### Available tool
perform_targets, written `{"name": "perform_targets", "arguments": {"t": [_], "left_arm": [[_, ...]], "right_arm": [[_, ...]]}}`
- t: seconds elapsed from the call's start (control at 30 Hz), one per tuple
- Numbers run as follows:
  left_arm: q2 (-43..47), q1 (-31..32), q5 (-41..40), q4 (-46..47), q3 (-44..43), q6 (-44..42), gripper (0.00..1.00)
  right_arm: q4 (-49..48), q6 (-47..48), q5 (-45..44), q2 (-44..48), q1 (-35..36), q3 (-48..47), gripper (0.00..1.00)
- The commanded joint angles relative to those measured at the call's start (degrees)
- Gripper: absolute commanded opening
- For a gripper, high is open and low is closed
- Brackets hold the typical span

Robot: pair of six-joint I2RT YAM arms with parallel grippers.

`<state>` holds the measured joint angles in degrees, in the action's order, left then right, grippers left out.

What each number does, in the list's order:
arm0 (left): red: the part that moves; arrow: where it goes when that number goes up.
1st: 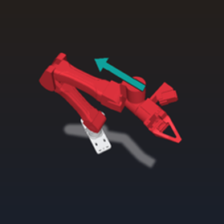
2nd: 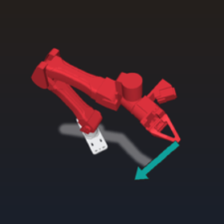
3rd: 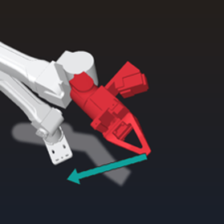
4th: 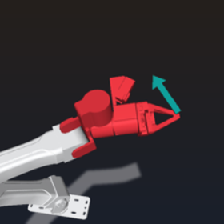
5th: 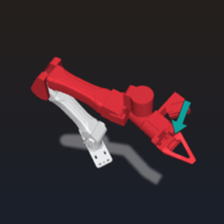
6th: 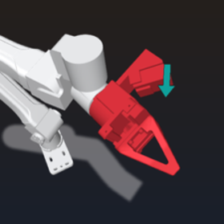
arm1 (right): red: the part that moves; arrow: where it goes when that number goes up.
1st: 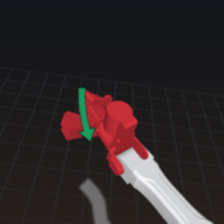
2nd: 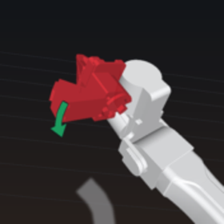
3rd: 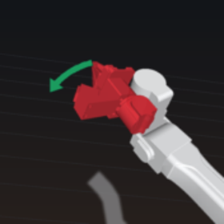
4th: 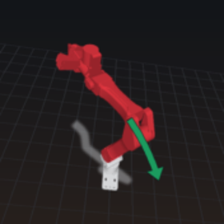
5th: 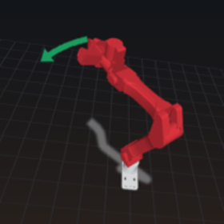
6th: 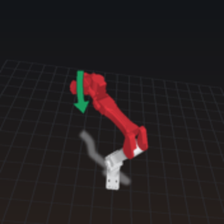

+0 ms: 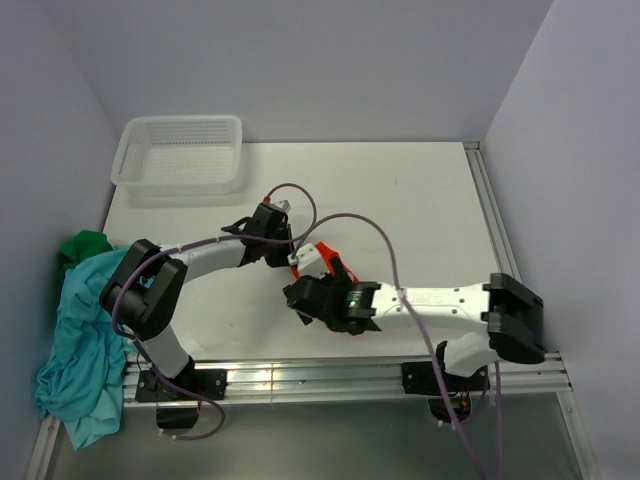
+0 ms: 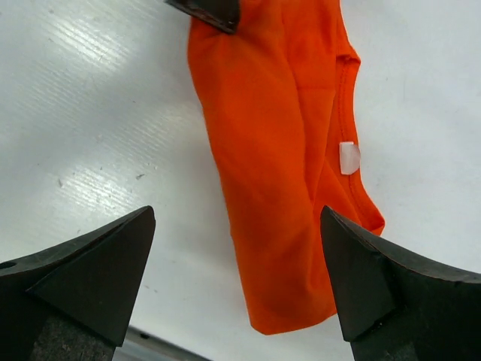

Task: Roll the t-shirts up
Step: Roll the tshirt

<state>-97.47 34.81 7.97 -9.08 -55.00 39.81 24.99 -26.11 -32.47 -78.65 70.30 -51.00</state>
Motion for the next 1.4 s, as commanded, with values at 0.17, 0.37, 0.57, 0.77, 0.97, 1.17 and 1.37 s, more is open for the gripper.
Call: {"name": "perform_targets", "arguments": {"t": [0.17, 0.37, 0.57, 0.77, 0.97, 1.17, 1.37], "left_arm": [[-1.3, 0.3, 2.2, -3.0, -4.1, -1.9, 0.0], [-1.7, 0.3, 2.3, -4.0, -4.7, -2.4, 0.0], [-2.5, 0.3, 3.5, -4.2, -5.3, -2.3, 0.0], [-3.1, 0.2, 4.4, -5.2, -6.5, -2.4, 0.0], [-3.6, 0.1, 4.9, -6.0, -7.5, -2.8, 0.0], [-4.0, 0.0, 5.2, -6.6, -7.7, -3.3, 0.0], [-4.0, -0.3, 5.7, -7.4, -7.7, -4.0, 0.0]], "right_arm": [[13.0, -3.0, -19.7, -18.5, 9.8, -12.5, 0.95], [19.5, -7.3, -28.3, -28.3, 11.8, -17.5, 0.88], [22.6, -9.9, -32.2, -35.7, 12.0, -20.5, 0.87], [23.9, -12.4, -33.9, -41.0, 11.8, -21.2, 0.84], [32.9, -19.2, -36.2, -48.3, 9.9, -26.3, 0.76], [33.5, -20.5, -34.2, -49.0, 7.7, -26.8, 0.63], [31.8, -18.8, -32.6, -48.7, 5.7, -26.4, 0.2]]}}
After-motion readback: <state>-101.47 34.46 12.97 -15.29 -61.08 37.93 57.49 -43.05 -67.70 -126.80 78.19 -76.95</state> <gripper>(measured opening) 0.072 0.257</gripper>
